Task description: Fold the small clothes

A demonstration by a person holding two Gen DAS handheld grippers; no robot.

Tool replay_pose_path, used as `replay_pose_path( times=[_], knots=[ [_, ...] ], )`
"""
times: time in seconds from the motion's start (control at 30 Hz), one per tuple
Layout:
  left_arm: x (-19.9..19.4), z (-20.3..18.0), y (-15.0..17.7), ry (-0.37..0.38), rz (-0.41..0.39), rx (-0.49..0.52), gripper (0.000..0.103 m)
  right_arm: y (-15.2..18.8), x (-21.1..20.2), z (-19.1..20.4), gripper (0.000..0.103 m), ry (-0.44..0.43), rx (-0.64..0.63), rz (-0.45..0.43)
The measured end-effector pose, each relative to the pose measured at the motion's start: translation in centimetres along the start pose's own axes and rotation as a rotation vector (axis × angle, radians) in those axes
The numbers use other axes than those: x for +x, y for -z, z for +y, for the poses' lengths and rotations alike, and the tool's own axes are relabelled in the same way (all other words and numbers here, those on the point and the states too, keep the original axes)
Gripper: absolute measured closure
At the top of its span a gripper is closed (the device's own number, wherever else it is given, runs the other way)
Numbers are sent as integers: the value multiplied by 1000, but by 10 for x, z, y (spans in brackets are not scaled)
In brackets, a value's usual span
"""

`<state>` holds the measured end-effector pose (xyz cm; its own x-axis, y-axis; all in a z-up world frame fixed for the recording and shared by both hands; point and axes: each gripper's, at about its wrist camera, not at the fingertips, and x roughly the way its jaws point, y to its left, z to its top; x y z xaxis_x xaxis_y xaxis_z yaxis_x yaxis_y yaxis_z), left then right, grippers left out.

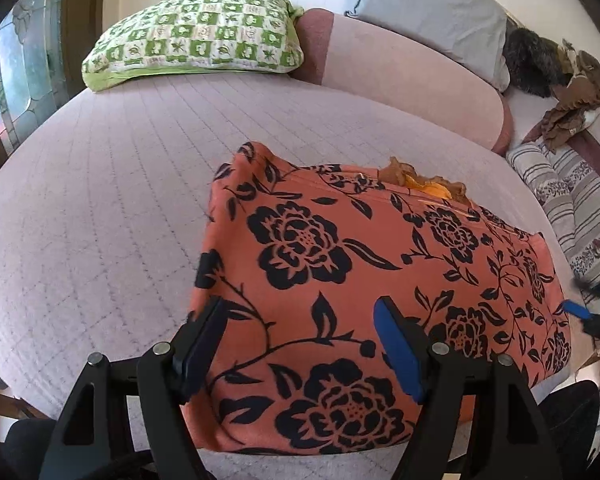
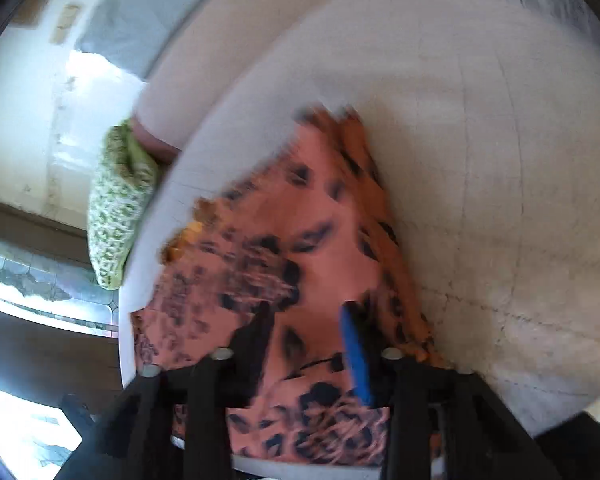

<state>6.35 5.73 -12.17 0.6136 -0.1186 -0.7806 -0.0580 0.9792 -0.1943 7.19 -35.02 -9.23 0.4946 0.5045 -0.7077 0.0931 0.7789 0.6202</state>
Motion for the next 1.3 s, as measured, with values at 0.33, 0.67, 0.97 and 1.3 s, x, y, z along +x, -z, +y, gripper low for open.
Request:
replay_pose_path(
  times=[0.33, 0.67, 0.97, 1.3],
  knots=[
    [2, 1, 13, -30, 55, 15, 25, 8, 16, 13, 22, 70, 38, -1],
    [-7, 1, 15, -18, 39, 13, 25, 9, 24, 2, 25, 118, 86, 62],
    [5, -2, 13, -35, 71, 23, 25, 10, 109, 37, 19, 45, -38, 199],
    [9, -5, 11, -32, 67, 28, 25, 14, 95, 55, 17, 61, -139, 149]
  ],
)
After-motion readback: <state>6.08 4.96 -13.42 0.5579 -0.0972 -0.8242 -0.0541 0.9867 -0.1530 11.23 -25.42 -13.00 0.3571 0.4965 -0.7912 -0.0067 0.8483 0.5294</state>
